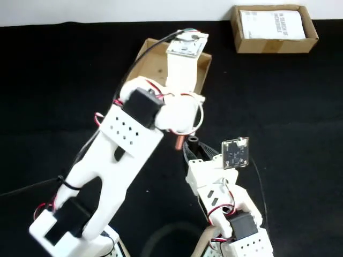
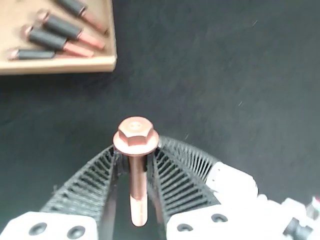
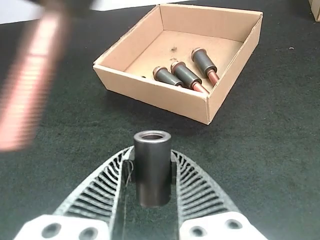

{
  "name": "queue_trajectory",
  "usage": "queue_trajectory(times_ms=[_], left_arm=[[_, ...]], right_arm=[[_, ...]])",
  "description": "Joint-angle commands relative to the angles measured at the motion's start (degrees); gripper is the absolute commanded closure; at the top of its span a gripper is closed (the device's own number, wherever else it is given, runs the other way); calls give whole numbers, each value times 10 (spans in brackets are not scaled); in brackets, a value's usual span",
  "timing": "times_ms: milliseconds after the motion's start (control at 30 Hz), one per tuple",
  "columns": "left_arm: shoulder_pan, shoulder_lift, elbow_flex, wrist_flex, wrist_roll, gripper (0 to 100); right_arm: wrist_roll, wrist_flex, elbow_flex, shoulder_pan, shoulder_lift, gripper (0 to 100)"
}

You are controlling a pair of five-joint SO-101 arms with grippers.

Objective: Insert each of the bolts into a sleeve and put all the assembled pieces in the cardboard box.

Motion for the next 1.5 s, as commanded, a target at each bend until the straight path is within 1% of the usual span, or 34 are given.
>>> queue_trajectory(times_ms=[0, 100, 167, 267, 333, 400, 533, 800, 1033, 1167, 1300, 1467], left_arm=[[0, -51, 99, -168, -2, 992], [0, -86, 193, -285, -3, 992], [0, -113, 250, -348, -3, 992], [0, -159, 321, -415, -3, 992], [0, -187, 357, -441, -4, 992], [0, -210, 386, -455, -4, 991], [0, -234, 420, -453, -4, 991], [0, -239, 465, -456, 2, 991], [0, -241, 462, -549, 2, 991], [0, -241, 465, -549, 2, 991], [-3, -241, 475, -528, 2, 991], [0, -241, 509, -524, 3, 991]], right_arm=[[-1, -7, 72, -4, -12, 991], [-1, -7, 72, -3, -12, 991], [-1, -7, 72, -2, -12, 991], [-1, -7, 72, -2, -12, 991], [-1, -7, 72, -1, -12, 991], [-1, -7, 72, -1, -12, 991], [-1, -7, 72, -1, -12, 991], [-4, -7, 72, -2, -12, 991], [-4, -7, 72, -3, -12, 991], [-4, -7, 72, -3, -12, 991], [-4, -7, 72, -2, -12, 991], [-4, -7, 72, -2, -12, 991]])
